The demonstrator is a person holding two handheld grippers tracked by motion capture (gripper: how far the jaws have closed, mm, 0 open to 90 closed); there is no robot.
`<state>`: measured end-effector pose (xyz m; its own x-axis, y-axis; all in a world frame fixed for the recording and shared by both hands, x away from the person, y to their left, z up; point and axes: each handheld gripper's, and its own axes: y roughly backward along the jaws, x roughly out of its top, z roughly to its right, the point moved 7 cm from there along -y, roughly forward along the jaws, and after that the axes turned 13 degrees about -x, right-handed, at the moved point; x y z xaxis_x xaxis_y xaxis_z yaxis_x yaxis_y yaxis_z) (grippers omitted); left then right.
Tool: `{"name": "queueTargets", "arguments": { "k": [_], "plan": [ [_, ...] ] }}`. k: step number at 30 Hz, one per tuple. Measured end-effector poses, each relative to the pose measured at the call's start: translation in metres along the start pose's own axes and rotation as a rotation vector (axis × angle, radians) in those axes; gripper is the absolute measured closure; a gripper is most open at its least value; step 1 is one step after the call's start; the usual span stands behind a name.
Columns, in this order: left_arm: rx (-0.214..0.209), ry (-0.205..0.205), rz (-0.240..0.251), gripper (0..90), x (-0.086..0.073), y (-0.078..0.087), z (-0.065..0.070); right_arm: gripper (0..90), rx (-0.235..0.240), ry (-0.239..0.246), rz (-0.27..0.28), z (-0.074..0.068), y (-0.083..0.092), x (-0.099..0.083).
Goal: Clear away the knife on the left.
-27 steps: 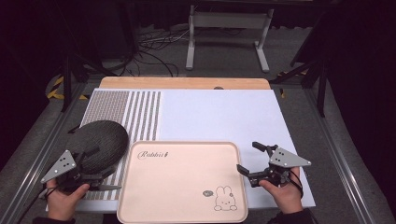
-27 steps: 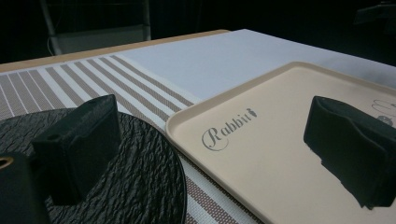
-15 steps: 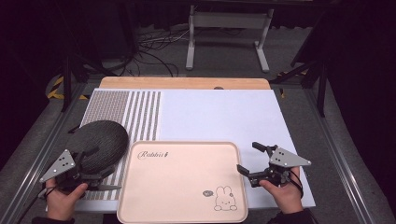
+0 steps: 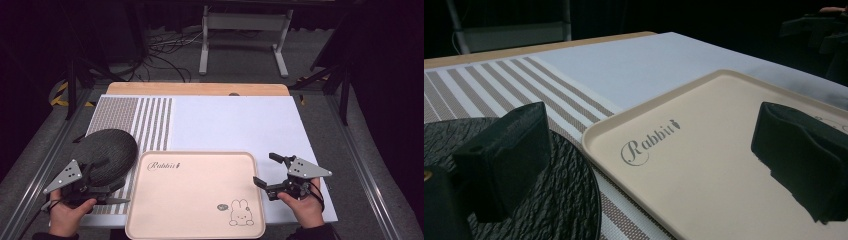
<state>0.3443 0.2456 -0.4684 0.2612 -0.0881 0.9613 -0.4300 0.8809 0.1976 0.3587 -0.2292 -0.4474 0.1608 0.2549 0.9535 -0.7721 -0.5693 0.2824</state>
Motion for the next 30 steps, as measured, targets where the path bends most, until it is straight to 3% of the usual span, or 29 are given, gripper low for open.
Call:
{"name": "queueTargets", "arguments": {
  "k": [2, 7, 9, 12, 13, 15, 21, 27, 28, 30],
  "plan": [
    [-0.002, -0.005, -0.007, 3.6, 0.001, 0.000, 0.001, 4.1, 0.002, -0.001, 0.000, 0.000, 0.000, 0.000],
    [-0.024, -0.040, -0.112, 7.8, -0.001, 0.007, 0.007, 4.2, 0.000, -0.008, 0.010, 0.002, 0.001, 0.002],
    [-0.028, -0.052, -0.130, 8.7, 0.000, 0.009, 0.006, 4.3, -0.001, -0.008, 0.010, 0.002, 0.001, 0.002],
    [-0.035, -0.078, -0.217, 9.6, 0.001, 0.016, 0.004, 4.4, -0.001, -0.004, 0.007, 0.002, 0.001, 0.003],
    [-0.035, -0.078, -0.217, 9.6, 0.001, 0.016, 0.004, 4.4, -0.001, -0.004, 0.007, 0.002, 0.001, 0.003],
    [-0.049, -0.097, -0.271, 9.9, 0.003, 0.019, 0.004, 4.4, 0.001, -0.002, 0.004, 0.002, 0.000, 0.003],
    [-0.054, -0.117, -0.342, 10.8, 0.005, 0.024, 0.002, 4.4, 0.008, 0.005, 0.000, 0.001, -0.001, 0.002],
    [-0.083, -0.135, -0.474, 10.9, -0.001, 0.028, 0.002, 4.5, 0.017, 0.008, -0.002, 0.000, -0.001, 0.002],
    [-0.083, -0.135, -0.474, 11.0, -0.001, 0.028, 0.002, 4.5, 0.018, 0.009, -0.003, -0.001, -0.001, 0.002],
    [-0.098, -0.155, -0.540, 11.3, -0.003, 0.029, 0.003, 4.5, 0.018, 0.011, -0.006, -0.001, -0.001, 0.002]
  ]
}}
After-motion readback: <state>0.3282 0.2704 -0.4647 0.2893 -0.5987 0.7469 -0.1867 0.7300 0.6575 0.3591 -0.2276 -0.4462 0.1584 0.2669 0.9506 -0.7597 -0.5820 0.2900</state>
